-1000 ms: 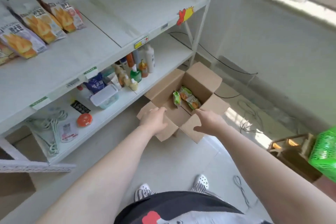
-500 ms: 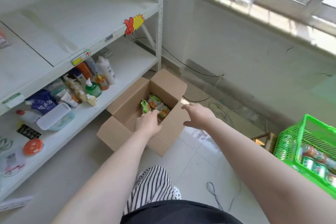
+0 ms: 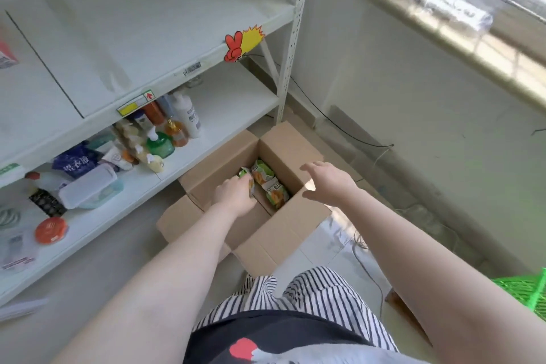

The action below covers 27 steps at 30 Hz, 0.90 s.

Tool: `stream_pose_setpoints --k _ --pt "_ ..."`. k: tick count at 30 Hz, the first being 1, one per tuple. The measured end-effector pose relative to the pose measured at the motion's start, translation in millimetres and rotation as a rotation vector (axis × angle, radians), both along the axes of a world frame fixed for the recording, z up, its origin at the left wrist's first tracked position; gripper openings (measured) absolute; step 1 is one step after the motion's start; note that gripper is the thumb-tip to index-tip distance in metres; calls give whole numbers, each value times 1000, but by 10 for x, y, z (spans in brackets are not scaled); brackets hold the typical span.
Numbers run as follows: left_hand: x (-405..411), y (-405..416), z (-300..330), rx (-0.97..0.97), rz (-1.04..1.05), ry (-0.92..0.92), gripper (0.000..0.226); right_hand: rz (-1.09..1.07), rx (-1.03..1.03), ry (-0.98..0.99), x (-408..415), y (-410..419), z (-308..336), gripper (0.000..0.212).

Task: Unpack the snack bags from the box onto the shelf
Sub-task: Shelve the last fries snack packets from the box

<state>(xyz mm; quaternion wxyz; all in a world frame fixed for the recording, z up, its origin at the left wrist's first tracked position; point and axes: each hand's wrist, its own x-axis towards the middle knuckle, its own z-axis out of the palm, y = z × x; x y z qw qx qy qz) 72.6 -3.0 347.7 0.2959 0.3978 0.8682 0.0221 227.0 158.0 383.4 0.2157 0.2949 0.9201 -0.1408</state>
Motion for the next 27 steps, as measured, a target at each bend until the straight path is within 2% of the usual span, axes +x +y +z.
stream_pose_setpoints --k 4,9,16,21,27 --pt "-220 165 -107 -31 74 -47 55 62 -34 -68 -308 335 -113 60" --pt "-505 241 -360 -44 288 -102 57 170 -102 -149 -767 774 -412 63" --pt "-726 463 -891 -125 559 -108 54 229 -248 -231 -1365 1168 -1203 57" --pt "-754 789 -1756 -77 612 -150 56 128 -321 -202 -1526 1253 -2198 52" --pt "-804 1047 -3428 -50 672 -184 64 -98 -378 -231 -1499 1303 -3946 64"
